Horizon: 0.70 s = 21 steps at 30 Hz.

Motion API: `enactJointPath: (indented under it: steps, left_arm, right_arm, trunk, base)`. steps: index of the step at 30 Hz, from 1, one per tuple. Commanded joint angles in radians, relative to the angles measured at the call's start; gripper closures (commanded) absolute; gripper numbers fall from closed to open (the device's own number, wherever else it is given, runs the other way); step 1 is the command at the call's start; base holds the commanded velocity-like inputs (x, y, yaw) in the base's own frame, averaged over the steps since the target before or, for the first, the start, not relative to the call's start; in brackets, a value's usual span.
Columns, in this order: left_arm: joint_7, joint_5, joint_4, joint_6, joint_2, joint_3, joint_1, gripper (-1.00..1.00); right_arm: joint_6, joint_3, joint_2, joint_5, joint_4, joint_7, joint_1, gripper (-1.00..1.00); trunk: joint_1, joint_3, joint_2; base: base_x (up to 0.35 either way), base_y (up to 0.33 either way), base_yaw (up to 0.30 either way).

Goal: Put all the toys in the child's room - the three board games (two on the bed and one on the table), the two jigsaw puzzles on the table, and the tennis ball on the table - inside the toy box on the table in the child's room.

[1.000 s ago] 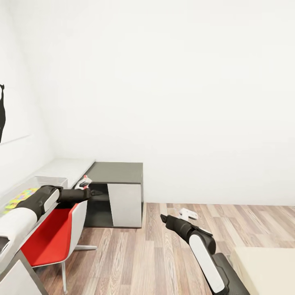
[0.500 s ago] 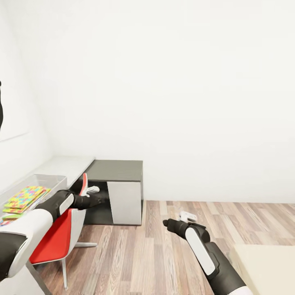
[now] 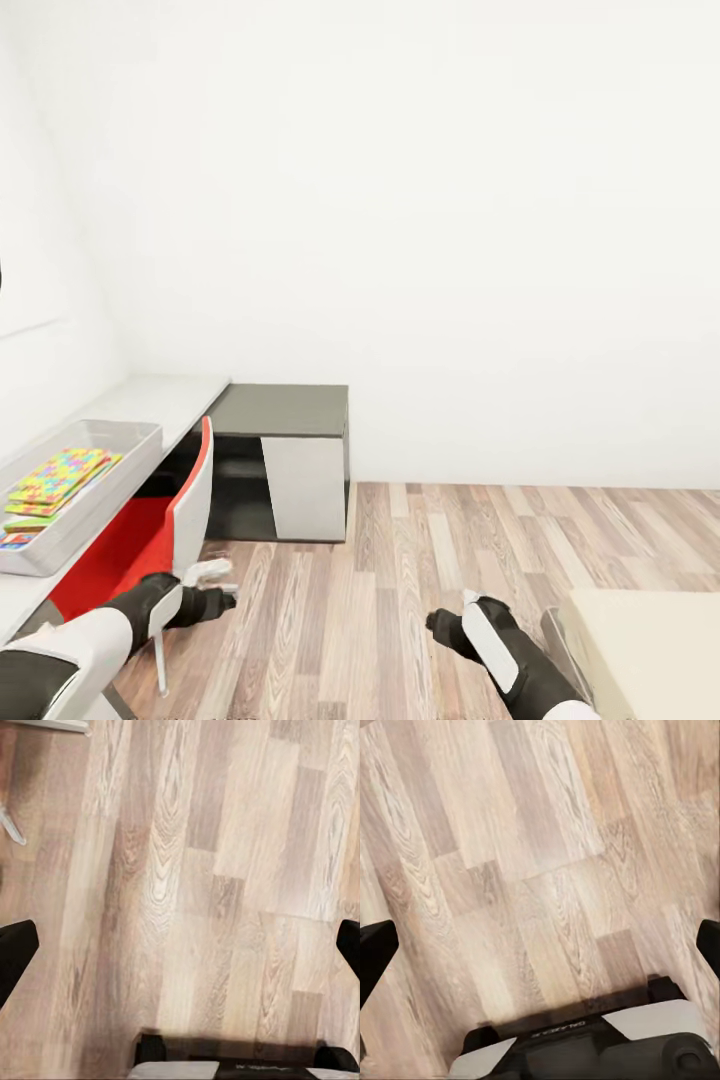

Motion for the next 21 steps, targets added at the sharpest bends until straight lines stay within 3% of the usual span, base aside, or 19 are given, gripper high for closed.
enactJointPath:
  steps: [1,3,7,10,14,16,21]
  left_arm:
    - [0.026,0.009,0.000,-0.024,-0.001,-0.008,0.040,-1.00]
    - [0.059,0.009,0.002,-0.069,-0.003,-0.010,0.101,-1.00]
    - [0.090,0.001,0.005,-0.157,-0.004,-0.014,0.241,-1.00]
    - [0.096,-0.021,0.006,-0.220,-0.002,-0.017,0.323,-1.00]
    - [0.098,-0.061,0.007,-0.302,0.001,-0.017,0.419,-1.00]
    - [0.099,-0.086,0.007,-0.358,0.005,-0.017,0.493,-1.00]
    - [0.101,-0.101,0.007,-0.448,0.007,-0.018,0.611,-1.00]
  right_arm:
    - [-0.040,0.006,0.005,-0.008,0.065,-0.011,0.002,-1.00]
    - [-0.107,0.024,0.012,0.002,0.173,-0.013,0.006,-1.00]
    - [-0.284,0.109,0.033,0.041,0.426,-0.012,0.009,-1.00]
    - [-0.377,0.137,0.041,0.053,0.538,-0.009,0.009,-1.00]
    - [-0.459,0.151,0.043,0.061,0.615,-0.007,0.048,-1.00]
    - [-0.513,0.155,0.036,0.065,0.638,-0.006,0.121,-1.00]
    - [-0.600,0.164,0.029,0.072,0.651,-0.004,0.247,-1.00]
  trunk:
    - [0.001,-0.004,-0.003]
    - [0.001,-0.006,-0.003]
    - [0.001,-0.011,-0.003]
    - [0.001,-0.014,-0.003]
    - [0.001,-0.017,-0.003]
    - [0.001,-0.018,-0.003]
    - [0.001,-0.019,-0.003]
  base:
    - [0.000,0.000,0.000]
    - [0.000,0.000,0.000]
    - [0.000,0.000,0.000]
    - [0.000,0.000,0.000]
    - [0.000,0.000,0.000]
    - [0.000,0.000,0.000]
    - [0.000,0.000,0.000]
